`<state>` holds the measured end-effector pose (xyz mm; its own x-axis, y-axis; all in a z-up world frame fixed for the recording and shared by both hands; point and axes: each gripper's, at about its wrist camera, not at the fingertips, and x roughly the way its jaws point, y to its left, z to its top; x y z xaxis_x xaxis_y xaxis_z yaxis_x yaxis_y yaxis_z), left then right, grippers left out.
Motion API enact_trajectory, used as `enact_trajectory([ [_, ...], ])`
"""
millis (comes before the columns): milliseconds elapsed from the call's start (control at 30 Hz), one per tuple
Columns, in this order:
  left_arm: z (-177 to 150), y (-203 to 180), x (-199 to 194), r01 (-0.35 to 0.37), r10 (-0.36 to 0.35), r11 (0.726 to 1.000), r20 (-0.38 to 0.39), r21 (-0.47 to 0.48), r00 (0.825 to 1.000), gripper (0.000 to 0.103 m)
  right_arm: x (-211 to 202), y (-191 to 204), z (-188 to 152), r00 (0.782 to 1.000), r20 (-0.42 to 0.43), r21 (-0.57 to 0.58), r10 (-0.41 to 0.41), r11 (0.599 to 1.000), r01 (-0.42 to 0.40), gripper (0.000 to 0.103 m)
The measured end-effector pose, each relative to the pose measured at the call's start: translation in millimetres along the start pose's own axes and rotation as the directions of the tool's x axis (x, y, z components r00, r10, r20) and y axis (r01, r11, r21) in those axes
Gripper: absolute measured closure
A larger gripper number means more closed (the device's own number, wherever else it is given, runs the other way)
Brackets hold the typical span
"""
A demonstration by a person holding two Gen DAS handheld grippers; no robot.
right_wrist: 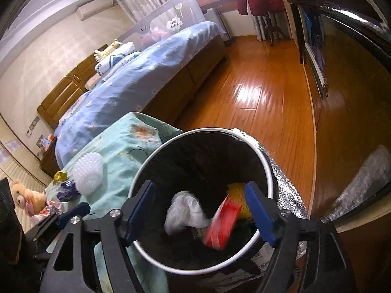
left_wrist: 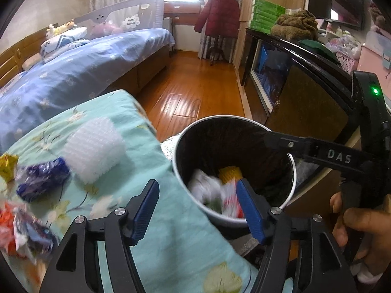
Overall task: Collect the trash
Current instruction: 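Open the left gripper over the bin while the right gripper drops the white carton, then grasp the white snack wrapper with the left gripper while the right grasps the white foam net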
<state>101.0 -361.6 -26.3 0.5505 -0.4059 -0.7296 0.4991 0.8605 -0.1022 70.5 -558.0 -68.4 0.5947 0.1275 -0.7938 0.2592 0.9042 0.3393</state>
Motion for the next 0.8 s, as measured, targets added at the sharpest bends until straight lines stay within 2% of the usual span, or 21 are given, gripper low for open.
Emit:
enact_trajectory([
  [100,-11,6,-14,-0.010,0.011,1.000,0.017,-0.023,1.000,0.035,-6,8,-8,1.000,0.018,0.004,0.017,1.000,-0.017,0.014],
  [367,-51,24,-51,-0.046,0.050,0.995,0.042,-0.089,0.998,0.035,-17,45,-34,0.996,0.024,-0.025,0.080,0.997,-0.080,0.013],
  [800,-103,70,-107,-0.115,0.128,0.970,0.048,-0.213,0.991,0.035,-9,107,-66,0.989,-0.027,-0.123,0.145,0.981,-0.147,0.013],
])
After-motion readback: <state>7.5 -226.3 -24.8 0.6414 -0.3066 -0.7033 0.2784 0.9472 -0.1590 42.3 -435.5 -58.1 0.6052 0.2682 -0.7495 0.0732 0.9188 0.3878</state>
